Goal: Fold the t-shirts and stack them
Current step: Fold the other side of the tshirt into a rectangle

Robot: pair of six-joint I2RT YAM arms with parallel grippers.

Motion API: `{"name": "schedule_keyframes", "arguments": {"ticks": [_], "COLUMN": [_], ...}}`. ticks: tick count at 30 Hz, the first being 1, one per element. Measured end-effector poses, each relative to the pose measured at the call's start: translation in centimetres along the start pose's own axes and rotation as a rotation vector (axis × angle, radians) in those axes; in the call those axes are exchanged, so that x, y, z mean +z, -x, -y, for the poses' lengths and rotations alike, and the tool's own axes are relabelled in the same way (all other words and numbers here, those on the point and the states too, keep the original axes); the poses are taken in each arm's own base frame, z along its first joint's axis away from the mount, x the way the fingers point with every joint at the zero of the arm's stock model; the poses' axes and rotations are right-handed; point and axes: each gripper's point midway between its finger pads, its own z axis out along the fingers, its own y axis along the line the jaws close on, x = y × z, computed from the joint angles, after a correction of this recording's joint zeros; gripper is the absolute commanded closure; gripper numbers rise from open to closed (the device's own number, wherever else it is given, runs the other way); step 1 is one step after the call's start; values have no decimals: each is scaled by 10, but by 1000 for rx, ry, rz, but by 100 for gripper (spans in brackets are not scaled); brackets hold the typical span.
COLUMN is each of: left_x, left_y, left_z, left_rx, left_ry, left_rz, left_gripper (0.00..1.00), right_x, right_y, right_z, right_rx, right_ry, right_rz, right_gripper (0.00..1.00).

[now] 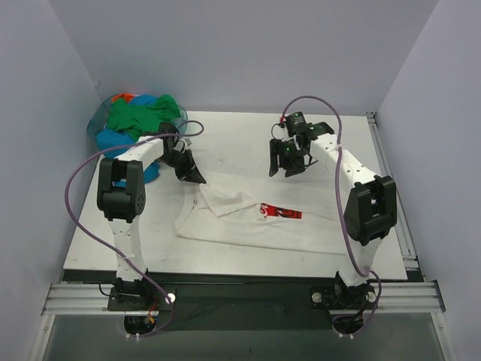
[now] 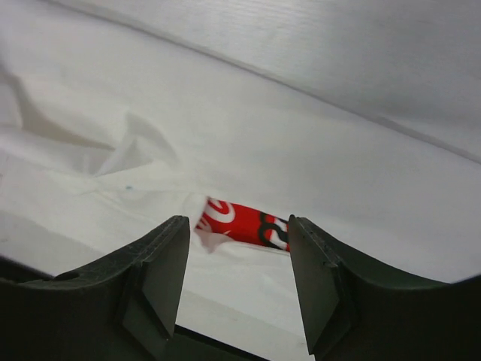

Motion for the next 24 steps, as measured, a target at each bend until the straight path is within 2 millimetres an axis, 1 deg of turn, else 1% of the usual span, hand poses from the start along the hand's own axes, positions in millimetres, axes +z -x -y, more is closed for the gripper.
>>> {"name": "schedule_keyframes", "arguments": {"ticks": [2,3,6,10,13,16,18,22,24], "left_x": [2,3,5,6,6,6,7,10,12], "left_y": [6,7,11,14,15,18,20,23,24], "left_z": [-3,-5,-10,-11,-13,-17,-19,-22,-23], "left_rx": [3,2,16,28,34,45,49,69,76], "left_ry": [3,6,15,27,37,53,62,62,58], "left_rz": [5,6,9,18,25,37,47,65,73], "left_gripper": [100,100,100,100,100,100,100,100,100], "right_x": [2,3,5,13,23,35,44,58,65], "right_y": [-4,-7,-16,-34,-48,-64,-74,-96,-103], "right_z": [-30,-49,-92,-141,-170,-194,-206,-220,-223], "right_rx": [-65,-103,-192,-284,-340,-387,-412,-447,-456], "right_ry": [71,112,205,302,350,379,389,384,370], "right_rz": [-8,-13,-25,-59,-85,-110,-124,-158,-167], "right_gripper": [46,46,49,50,51,52,53,56,57]}}
